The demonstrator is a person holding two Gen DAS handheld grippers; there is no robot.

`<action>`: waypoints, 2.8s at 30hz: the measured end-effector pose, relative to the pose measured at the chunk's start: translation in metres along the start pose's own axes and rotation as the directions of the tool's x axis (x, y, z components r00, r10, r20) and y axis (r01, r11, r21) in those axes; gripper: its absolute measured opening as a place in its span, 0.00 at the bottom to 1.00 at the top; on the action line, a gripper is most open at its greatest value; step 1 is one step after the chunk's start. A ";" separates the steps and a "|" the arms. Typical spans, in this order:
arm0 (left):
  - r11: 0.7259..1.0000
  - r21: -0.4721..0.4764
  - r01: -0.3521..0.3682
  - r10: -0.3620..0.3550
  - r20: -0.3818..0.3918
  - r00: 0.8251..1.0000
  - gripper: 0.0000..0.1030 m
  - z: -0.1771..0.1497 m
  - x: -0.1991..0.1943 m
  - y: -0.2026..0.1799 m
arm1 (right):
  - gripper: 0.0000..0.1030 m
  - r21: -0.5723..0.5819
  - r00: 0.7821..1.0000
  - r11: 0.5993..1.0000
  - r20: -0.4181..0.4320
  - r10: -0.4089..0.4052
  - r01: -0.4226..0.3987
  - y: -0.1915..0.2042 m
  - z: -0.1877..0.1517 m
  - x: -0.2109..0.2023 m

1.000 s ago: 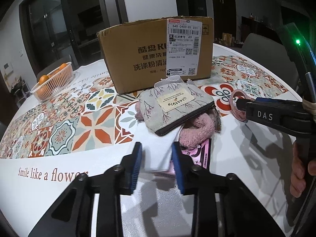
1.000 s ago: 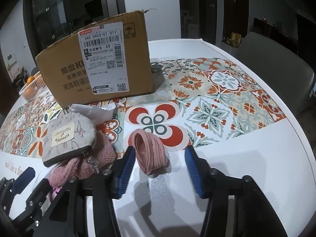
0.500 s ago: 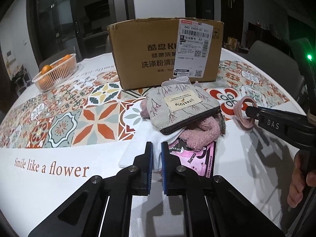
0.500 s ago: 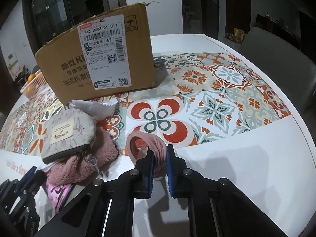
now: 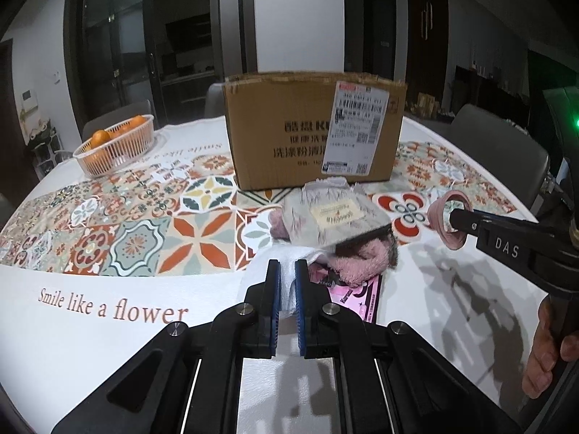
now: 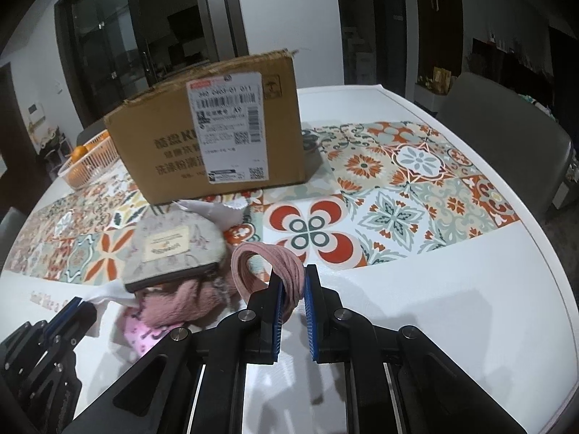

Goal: Organize soft objects
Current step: 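Carry the towel and hair tie over the box and release both inside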

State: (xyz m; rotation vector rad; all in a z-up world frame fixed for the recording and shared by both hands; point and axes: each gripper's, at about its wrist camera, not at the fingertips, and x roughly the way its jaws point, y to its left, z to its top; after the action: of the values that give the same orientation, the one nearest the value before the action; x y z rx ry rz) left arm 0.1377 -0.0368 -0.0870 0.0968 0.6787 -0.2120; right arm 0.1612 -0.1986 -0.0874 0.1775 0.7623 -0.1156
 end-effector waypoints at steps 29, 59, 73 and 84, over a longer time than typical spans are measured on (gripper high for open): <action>1.000 0.014 0.026 -0.029 0.299 0.954 0.09 0.079 -0.066 0.012 | 0.12 -0.012 0.972 0.997 0.221 0.078 -0.077 0.027 0.051 -0.073; 0.999 0.041 0.003 -0.021 0.451 0.892 0.09 0.166 -0.029 0.013 | 0.12 -0.074 0.911 0.992 0.393 0.123 -0.102 0.036 0.159 -0.054; 0.999 0.050 0.007 -0.027 0.419 0.908 0.09 0.194 0.025 0.009 | 0.12 -0.111 0.931 0.988 0.338 0.141 -0.110 0.040 0.188 -0.003; 0.999 0.053 0.014 -0.030 0.319 0.947 0.09 0.203 0.079 0.005 | 0.12 -0.095 0.961 0.988 0.237 0.143 -0.123 0.040 0.207 0.051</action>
State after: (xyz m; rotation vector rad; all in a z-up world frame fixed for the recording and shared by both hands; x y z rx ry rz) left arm 0.3227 -0.0771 0.0209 0.1002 0.3508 -0.2595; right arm 0.3447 -0.2030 0.0291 0.1352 0.5078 0.0212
